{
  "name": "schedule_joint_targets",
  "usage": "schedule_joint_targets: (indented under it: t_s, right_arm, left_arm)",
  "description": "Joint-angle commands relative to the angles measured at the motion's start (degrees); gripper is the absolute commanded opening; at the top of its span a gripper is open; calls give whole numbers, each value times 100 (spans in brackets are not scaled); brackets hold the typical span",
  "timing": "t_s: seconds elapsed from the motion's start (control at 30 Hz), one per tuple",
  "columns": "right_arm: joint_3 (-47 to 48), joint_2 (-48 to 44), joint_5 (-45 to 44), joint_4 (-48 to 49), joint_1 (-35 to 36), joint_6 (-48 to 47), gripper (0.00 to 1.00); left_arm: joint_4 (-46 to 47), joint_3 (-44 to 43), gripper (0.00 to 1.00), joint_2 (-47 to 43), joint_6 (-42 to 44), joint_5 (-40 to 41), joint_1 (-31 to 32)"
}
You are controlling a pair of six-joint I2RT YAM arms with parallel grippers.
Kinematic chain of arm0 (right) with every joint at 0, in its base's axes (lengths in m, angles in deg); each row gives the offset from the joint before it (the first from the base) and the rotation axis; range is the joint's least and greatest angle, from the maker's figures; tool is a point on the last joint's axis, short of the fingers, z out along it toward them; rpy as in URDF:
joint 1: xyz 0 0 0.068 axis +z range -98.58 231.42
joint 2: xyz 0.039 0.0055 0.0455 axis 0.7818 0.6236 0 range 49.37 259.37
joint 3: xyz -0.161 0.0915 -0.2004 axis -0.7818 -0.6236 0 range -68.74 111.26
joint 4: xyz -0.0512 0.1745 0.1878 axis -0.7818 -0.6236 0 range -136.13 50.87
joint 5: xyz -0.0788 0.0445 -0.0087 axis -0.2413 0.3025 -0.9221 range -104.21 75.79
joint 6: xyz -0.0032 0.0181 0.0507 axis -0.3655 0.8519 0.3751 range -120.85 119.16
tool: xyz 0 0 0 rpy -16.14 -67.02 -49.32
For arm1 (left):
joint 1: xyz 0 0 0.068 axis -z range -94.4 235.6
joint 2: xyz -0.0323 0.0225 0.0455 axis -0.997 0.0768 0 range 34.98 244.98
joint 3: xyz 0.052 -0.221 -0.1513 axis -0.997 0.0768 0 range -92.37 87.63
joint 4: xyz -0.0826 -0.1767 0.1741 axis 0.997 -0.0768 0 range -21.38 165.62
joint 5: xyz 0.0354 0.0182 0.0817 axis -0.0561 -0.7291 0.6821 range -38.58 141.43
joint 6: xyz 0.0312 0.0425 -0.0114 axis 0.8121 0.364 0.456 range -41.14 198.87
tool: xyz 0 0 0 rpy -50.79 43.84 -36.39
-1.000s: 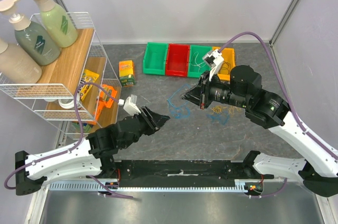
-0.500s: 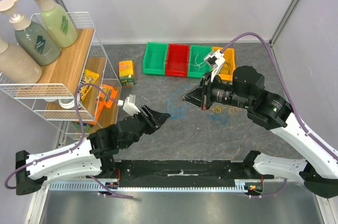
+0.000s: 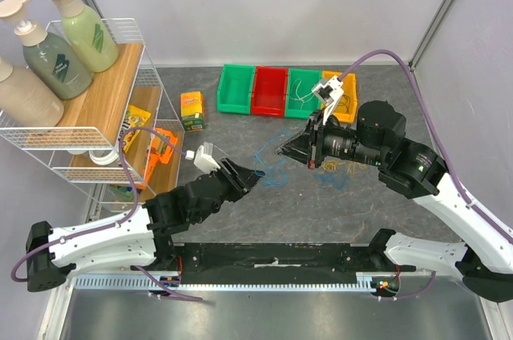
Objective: Untangle the cables
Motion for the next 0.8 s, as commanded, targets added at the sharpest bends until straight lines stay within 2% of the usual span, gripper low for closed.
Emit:
schedule_joint_targets:
  t_s: [0.0, 0.13, 0.27, 0.33, 0.43, 0.5, 0.53, 0.63, 0.77]
  right_arm:
    - [205, -98, 136, 238, 5, 96, 0]
    - [161, -106, 189, 334, 5, 149, 0]
    - [135, -106, 180, 317, 5, 149, 0]
    - [126, -115, 189, 343, 5, 166, 0]
    - [126, -115, 189, 396, 5, 193, 0]
    - [143, -124, 84, 370, 5, 167, 0]
    - [187, -124, -4, 343, 5, 140, 0]
    - [660, -37, -722, -111, 5, -166, 0]
    - [1819, 324, -2777, -1175, 5, -851, 0]
  left_arm:
    - [471, -8, 49, 91, -161, 52, 15]
    - [664, 27, 45, 196, -179, -27, 15]
    - [726, 62, 45, 223, -197, -203, 15]
    - [770, 167, 40, 206, -223, -247, 15]
    - [1218, 370, 23, 153, -206, -195, 23]
    - [1123, 370, 3, 127, -92, -124, 15]
    - [887, 326, 2, 135, -117, -63, 15]
    - [-35, 229, 2, 126, -223, 25, 15]
    - [-915, 387, 2, 13, -275, -132, 23]
